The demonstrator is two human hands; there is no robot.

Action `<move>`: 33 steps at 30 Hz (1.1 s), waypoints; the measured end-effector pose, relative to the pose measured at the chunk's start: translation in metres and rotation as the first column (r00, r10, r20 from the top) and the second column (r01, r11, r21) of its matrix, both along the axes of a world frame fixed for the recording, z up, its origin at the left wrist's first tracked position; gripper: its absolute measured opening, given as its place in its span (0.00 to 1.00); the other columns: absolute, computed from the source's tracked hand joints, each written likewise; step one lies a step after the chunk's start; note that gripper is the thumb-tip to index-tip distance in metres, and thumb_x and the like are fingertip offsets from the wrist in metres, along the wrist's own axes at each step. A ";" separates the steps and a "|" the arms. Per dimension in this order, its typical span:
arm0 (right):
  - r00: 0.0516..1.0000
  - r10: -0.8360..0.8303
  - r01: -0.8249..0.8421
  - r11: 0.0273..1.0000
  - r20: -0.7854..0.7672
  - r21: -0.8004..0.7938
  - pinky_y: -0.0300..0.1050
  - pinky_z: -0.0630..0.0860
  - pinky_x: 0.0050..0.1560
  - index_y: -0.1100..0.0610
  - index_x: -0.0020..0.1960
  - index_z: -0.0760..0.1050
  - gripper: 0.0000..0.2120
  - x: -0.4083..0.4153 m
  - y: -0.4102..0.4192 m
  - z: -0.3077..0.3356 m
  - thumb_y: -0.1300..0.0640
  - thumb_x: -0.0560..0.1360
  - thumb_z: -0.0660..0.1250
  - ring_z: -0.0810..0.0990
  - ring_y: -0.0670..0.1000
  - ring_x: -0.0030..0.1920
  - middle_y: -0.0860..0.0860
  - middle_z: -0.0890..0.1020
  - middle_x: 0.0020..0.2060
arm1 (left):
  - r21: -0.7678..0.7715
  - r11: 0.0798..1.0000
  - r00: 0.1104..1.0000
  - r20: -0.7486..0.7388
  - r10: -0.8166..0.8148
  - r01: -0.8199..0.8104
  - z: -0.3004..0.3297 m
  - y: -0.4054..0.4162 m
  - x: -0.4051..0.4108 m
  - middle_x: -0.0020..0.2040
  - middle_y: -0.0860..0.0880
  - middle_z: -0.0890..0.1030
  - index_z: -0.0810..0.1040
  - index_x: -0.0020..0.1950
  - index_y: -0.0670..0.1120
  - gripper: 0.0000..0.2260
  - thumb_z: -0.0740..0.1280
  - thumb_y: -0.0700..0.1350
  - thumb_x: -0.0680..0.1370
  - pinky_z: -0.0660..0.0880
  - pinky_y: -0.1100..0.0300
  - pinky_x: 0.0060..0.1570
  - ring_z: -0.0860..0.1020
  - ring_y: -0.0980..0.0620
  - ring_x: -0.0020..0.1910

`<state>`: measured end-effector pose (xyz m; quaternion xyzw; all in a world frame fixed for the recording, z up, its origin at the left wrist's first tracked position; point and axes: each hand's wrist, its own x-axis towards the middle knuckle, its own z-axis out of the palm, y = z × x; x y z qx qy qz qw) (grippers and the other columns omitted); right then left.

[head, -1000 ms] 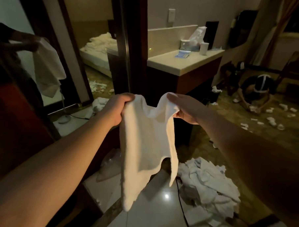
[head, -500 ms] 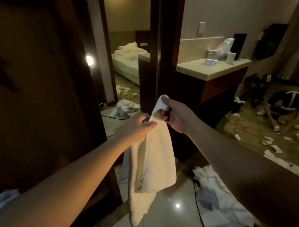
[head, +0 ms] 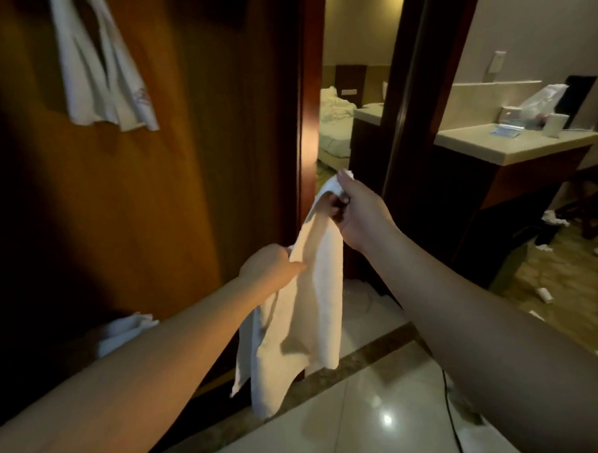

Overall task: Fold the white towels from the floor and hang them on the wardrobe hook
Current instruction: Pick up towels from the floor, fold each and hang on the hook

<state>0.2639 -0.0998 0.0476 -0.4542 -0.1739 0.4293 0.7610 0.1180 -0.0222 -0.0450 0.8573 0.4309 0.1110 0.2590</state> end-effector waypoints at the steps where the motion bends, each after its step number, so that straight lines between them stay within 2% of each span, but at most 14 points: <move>1: 1.000 -0.017 0.017 1.000 0.001 0.003 0.50 0.78 0.57 0.60 0.67 0.76 0.21 -0.009 0.005 0.007 0.52 0.77 0.73 0.80 0.53 0.52 0.55 0.80 0.56 | -0.001 1.000 1.000 -0.012 0.020 -0.020 -0.002 0.005 -0.018 0.43 0.47 0.83 0.78 0.46 0.54 0.09 0.65 0.58 0.79 0.83 0.48 0.46 0.83 0.48 0.41; 4: 0.993 -0.120 0.120 0.993 0.009 -0.010 0.44 0.77 0.46 0.59 0.64 0.78 0.20 -0.028 0.019 0.025 0.52 0.76 0.75 0.80 0.52 0.52 0.55 0.81 0.55 | 0.060 0.996 0.997 -0.046 0.068 -0.065 0.000 0.019 -0.067 0.45 0.48 0.80 0.79 0.55 0.50 0.11 0.64 0.55 0.80 0.81 0.53 0.44 0.81 0.49 0.42; 7: 0.985 -0.170 0.173 0.983 0.040 -0.067 0.42 0.79 0.44 0.58 0.60 0.79 0.18 -0.047 0.032 0.028 0.49 0.75 0.75 0.83 0.51 0.53 0.54 0.83 0.53 | 0.217 0.973 0.972 -0.198 0.129 -0.085 0.006 0.033 -0.109 0.46 0.48 0.75 0.79 0.51 0.47 0.16 0.61 0.58 0.81 0.74 0.56 0.39 0.77 0.50 0.44; 10: 0.981 -0.183 0.189 0.971 0.058 -0.146 0.41 0.80 0.40 0.55 0.55 0.79 0.16 -0.061 0.043 0.028 0.46 0.74 0.75 0.84 0.49 0.47 0.52 0.83 0.49 | 0.322 0.942 0.924 -0.323 0.205 -0.096 0.006 0.051 -0.148 0.64 0.44 0.74 0.80 0.61 0.46 0.20 0.59 0.59 0.82 0.71 0.48 0.59 0.71 0.42 0.65; 12: 0.981 -0.190 0.196 0.965 0.047 -0.176 0.37 0.78 0.32 0.55 0.52 0.80 0.15 -0.064 0.050 0.027 0.45 0.73 0.76 0.83 0.47 0.42 0.52 0.83 0.46 | 0.342 0.926 0.916 -0.296 0.271 -0.163 0.007 0.062 -0.173 0.71 0.43 0.71 0.79 0.65 0.46 0.21 0.58 0.58 0.83 0.68 0.45 0.66 0.68 0.40 0.71; 14: 0.979 -0.197 0.205 0.953 0.057 -0.222 0.34 0.75 0.27 0.55 0.50 0.80 0.16 -0.065 0.057 0.023 0.44 0.72 0.76 0.82 0.45 0.34 0.51 0.83 0.42 | 0.289 0.915 0.932 -0.146 0.332 -0.280 0.009 0.071 -0.194 0.61 0.45 0.78 0.79 0.60 0.47 0.17 0.59 0.57 0.83 0.77 0.48 0.54 0.78 0.46 0.56; 16: 0.977 -0.191 0.209 0.942 0.092 -0.264 0.34 0.74 0.26 0.54 0.48 0.80 0.16 -0.066 0.064 0.018 0.43 0.72 0.76 0.78 0.43 0.26 0.48 0.83 0.34 | 0.294 0.878 0.914 -0.037 0.404 -0.377 0.014 0.076 -0.213 0.49 0.47 0.80 0.77 0.61 0.47 0.15 0.61 0.56 0.82 0.76 0.54 0.38 0.76 0.53 0.41; 18: 0.972 -0.186 0.221 0.930 0.143 -0.292 0.33 0.72 0.24 0.53 0.45 0.79 0.15 -0.068 0.069 0.017 0.43 0.72 0.76 0.76 0.42 0.22 0.47 0.81 0.29 | 0.377 0.832 0.891 -0.036 0.452 -0.407 0.020 0.081 -0.230 0.46 0.49 0.79 0.75 0.65 0.47 0.15 0.62 0.54 0.82 0.72 0.58 0.32 0.74 0.55 0.39; 21: 0.959 -0.182 0.244 0.921 0.219 -0.303 0.34 0.71 0.23 0.53 0.43 0.77 0.13 -0.072 0.077 0.019 0.44 0.73 0.75 0.77 0.43 0.28 0.48 0.82 0.33 | 0.475 0.781 0.863 -0.082 0.499 -0.407 0.027 0.086 -0.248 0.38 0.53 0.74 0.75 0.57 0.46 0.09 0.61 0.51 0.83 0.68 0.58 0.27 0.74 0.55 0.34; 24: 0.954 -0.162 0.236 0.923 0.251 -0.303 0.34 0.71 0.24 0.53 0.44 0.77 0.13 -0.075 0.082 0.022 0.44 0.74 0.75 0.76 0.44 0.29 0.48 0.82 0.33 | 0.524 0.737 0.832 -0.092 0.547 -0.427 0.035 0.090 -0.259 0.37 0.51 0.74 0.78 0.51 0.46 0.08 0.62 0.48 0.83 0.67 0.60 0.28 0.73 0.54 0.33; 26: 0.948 -0.155 0.238 0.926 0.279 -0.294 0.36 0.73 0.28 0.54 0.44 0.77 0.13 -0.073 0.083 0.023 0.46 0.75 0.74 0.76 0.44 0.30 0.49 0.80 0.35 | 0.480 0.748 0.827 -0.080 0.557 -0.458 0.042 0.095 -0.269 0.42 0.50 0.77 0.80 0.56 0.43 0.10 0.63 0.47 0.82 0.71 0.58 0.33 0.76 0.52 0.37; 28: 0.930 -0.162 0.264 0.919 0.331 -0.293 0.39 0.77 0.35 0.55 0.48 0.78 0.12 -0.066 0.083 0.020 0.47 0.75 0.74 0.77 0.46 0.35 0.51 0.79 0.38 | 0.328 0.771 0.821 0.024 0.570 -0.545 0.047 0.102 -0.281 0.52 0.45 0.80 0.79 0.63 0.41 0.15 0.66 0.48 0.81 0.76 0.55 0.43 0.79 0.48 0.47; 31: 0.901 -0.163 0.305 0.896 0.401 -0.321 0.41 0.80 0.43 0.57 0.51 0.79 0.13 -0.057 0.078 0.015 0.48 0.75 0.74 0.78 0.48 0.39 0.52 0.79 0.42 | -0.122 0.785 0.717 0.341 0.607 -0.607 0.054 0.112 -0.298 0.59 0.42 0.80 0.80 0.64 0.42 0.18 0.73 0.47 0.77 0.72 0.52 0.57 0.77 0.44 0.58; 33: 0.893 -0.141 0.302 0.892 0.428 -0.337 0.41 0.78 0.41 0.58 0.50 0.78 0.13 -0.050 0.075 0.015 0.49 0.76 0.74 0.77 0.48 0.38 0.52 0.78 0.41 | -0.361 0.810 0.613 0.530 0.586 -0.462 0.061 0.114 -0.303 0.57 0.42 0.81 0.82 0.56 0.42 0.12 0.74 0.45 0.75 0.69 0.48 0.67 0.76 0.42 0.63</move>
